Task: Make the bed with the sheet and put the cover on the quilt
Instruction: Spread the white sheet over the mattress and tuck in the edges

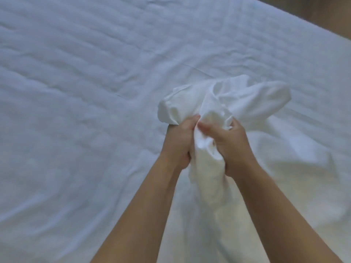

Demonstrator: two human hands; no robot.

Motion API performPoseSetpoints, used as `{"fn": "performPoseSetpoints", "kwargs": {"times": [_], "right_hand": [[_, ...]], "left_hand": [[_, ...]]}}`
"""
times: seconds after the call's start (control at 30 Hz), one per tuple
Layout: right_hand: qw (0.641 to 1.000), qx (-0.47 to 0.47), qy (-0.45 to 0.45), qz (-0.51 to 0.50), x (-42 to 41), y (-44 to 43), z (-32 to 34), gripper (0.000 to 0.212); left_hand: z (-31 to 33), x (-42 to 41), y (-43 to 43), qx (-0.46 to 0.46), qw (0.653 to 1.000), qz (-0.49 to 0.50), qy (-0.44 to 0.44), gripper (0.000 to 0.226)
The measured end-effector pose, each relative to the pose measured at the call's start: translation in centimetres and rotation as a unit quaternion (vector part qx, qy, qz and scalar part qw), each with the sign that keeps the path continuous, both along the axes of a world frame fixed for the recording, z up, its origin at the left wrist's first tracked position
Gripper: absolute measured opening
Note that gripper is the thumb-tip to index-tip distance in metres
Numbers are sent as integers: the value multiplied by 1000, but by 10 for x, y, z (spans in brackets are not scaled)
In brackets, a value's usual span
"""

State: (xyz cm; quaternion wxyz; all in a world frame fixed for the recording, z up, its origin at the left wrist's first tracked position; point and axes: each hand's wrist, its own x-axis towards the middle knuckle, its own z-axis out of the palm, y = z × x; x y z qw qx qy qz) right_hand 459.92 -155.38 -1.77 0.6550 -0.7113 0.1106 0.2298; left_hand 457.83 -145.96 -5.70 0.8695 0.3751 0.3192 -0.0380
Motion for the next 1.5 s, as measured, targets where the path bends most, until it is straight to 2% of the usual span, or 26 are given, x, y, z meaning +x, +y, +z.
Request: {"fn": "performPoseSetpoints", "kwargs": {"times": [0.07,0.1,0.17,0.23,0.27,0.3,0.37,0.43,0.47,0.57,0.63,0.67,0.77,0.9,0.97,1.07,1.17,1.23,1.27,1.33,1.4,1.43,1.47,1.5], "right_hand": [[997,53,24,56,-5,7,26,24],[994,62,51,74,-10,14,25,21],[990,18,100,98,-26,36,7,18],[982,-46,142,113,-47,53,-23,16],[979,-60,160,115,-57,58,-36,16],[976,-62,175,115,-64,62,-47,17],[973,-64,195,104,-71,62,-57,16],[975,-70,187,98,-70,56,-59,16],[976,-71,180,102,-68,50,-56,16],[975,-76,151,143,-59,27,-46,16],[974,-82,130,167,-54,7,-36,19],[975,-85,120,167,-51,-6,-32,21],[984,-78,91,130,-38,-59,-14,23],[994,-74,22,77,-19,-168,23,29],[993,-101,-23,62,-11,-239,47,28],[983,-164,-82,18,-8,-366,68,11],[956,-264,-103,-73,-23,-513,73,13],[925,-344,-82,-141,-48,-607,54,7],[903,-390,-48,-175,-65,-650,32,8],[861,-461,61,-204,-108,-718,-29,13],[855,-442,199,-183,-152,-754,-87,32],[857,-417,240,-187,-168,-761,-107,38],[854,-405,254,-205,-175,-765,-120,40],[849,-405,249,-231,-174,-766,-127,39]], "left_hand": [[13,-25,25,16,997,64,-25,25],[11,-40,44,55,990,131,-4,24],[-20,-74,87,184,943,248,125,22],[-51,-110,112,316,862,217,332,34],[-61,-124,113,349,829,170,402,48],[-67,-132,106,381,808,121,433,62],[-64,-132,82,449,802,49,390,73],[-58,-121,56,484,817,42,311,66],[-55,-115,47,470,836,45,281,63],[-42,-86,36,287,937,17,198,74],[-33,-65,28,220,958,2,186,84],[-29,-56,21,219,958,-7,184,82],[-4,-27,-23,289,946,-58,133,53],[35,9,-128,332,932,-138,32,57],[52,25,-199,334,928,-162,-8,58],[69,45,-330,294,934,-196,-54,52],[67,45,-488,260,924,-268,-78,49],[47,28,-589,267,891,-358,-79,53],[32,12,-632,274,859,-426,-68,55],[-7,-25,-691,295,756,-583,-34,65],[-44,-61,-708,358,625,-693,-22,72],[-59,-73,-707,401,575,-712,-32,69],[-71,-80,-702,439,542,-715,-48,65],[-79,-82,-696,465,524,-711,-63,62]]}}
